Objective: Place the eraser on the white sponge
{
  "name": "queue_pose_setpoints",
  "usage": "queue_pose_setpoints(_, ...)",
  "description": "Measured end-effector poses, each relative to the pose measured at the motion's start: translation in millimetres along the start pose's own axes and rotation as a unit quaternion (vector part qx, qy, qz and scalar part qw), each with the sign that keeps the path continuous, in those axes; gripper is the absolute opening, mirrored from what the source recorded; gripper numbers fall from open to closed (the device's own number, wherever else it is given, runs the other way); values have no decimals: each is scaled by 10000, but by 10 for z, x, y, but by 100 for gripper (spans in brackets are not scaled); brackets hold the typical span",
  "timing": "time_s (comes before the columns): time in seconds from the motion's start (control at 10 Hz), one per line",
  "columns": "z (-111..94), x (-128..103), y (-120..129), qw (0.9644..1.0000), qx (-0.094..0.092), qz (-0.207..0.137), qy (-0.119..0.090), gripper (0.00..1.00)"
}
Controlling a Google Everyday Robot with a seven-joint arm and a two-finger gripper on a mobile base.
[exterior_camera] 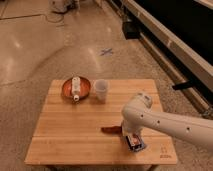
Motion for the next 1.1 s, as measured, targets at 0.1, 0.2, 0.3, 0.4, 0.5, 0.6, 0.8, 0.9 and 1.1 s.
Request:
queue_pose_setpoints(0.1,15,-34,46,9999,-23,116,4,21)
queue_pose_setpoints(0.2,25,-47,89,9998,-50,213,23,29)
queue_pose_setpoints(0.3,35,-49,148,9994,-86,344,67,39)
queue_pose_setpoints(0.4,47,-43,212,9986,-130,493,128,52)
queue_pose_setpoints(0.5,62,-32,253,9979,-174,594,181,61)
queue_pose_setpoints(0.6,74,-17,271,9973,-208,667,230,71)
queue_pose_setpoints(0.8,112,-8,271,9963,-238,771,282,78)
queue_pose_setpoints(0.9,132,-8,258,9961,-237,801,297,78)
queue_pose_setpoints(1.1,167,-13,231,9959,-262,801,316,78)
